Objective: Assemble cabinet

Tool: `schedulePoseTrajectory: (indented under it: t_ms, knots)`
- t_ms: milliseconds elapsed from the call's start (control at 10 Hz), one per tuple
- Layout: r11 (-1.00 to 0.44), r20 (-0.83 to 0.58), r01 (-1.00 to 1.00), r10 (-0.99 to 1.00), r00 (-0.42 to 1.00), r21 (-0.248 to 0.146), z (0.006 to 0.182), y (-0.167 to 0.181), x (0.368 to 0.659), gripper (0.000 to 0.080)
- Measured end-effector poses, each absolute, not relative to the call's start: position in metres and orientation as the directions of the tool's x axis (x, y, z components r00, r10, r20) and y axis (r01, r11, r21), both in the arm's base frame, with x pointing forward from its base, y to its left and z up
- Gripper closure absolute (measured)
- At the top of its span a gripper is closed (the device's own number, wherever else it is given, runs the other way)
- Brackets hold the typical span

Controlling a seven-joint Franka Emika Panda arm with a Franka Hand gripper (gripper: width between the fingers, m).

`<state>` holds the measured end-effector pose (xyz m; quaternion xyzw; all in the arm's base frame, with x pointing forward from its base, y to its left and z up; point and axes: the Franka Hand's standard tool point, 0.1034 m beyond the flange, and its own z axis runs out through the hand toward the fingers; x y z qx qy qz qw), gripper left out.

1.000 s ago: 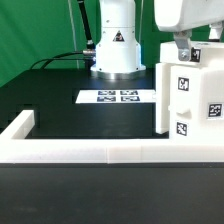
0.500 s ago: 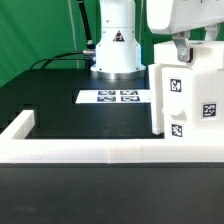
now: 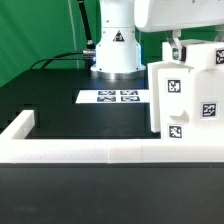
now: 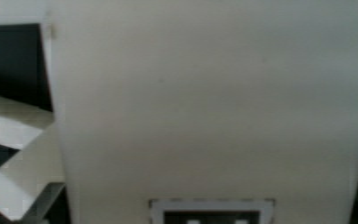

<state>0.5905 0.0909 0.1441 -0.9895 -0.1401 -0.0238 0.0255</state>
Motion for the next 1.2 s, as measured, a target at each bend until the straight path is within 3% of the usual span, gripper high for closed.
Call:
schedulePoseTrajectory:
  t_ms: [400, 700, 800, 900, 1200]
  knots:
    - [-0.973, 0.042, -0.219, -0.222, 0.974, -0.066, 0.143, 0.101, 0.589, 0.0258]
    - [-0.952, 0.037, -0.297, -0.3, 0.953, -0.067, 0.143, 0.098, 0.59, 0.0258]
    - [-0.952, 0.036, -0.298, -0.3, 0.953, -0.067, 0.143, 0.098, 0.59, 0.0093]
    - [-0.952, 0.037, -0.297, -0.3, 0.953, -0.068, 0.145, 0.098, 0.591, 0.0028]
    - [-0.953, 0.004, -0.295, -0.296, 0.955, -0.07, 0.165, 0.102, 0.599, 0.0001]
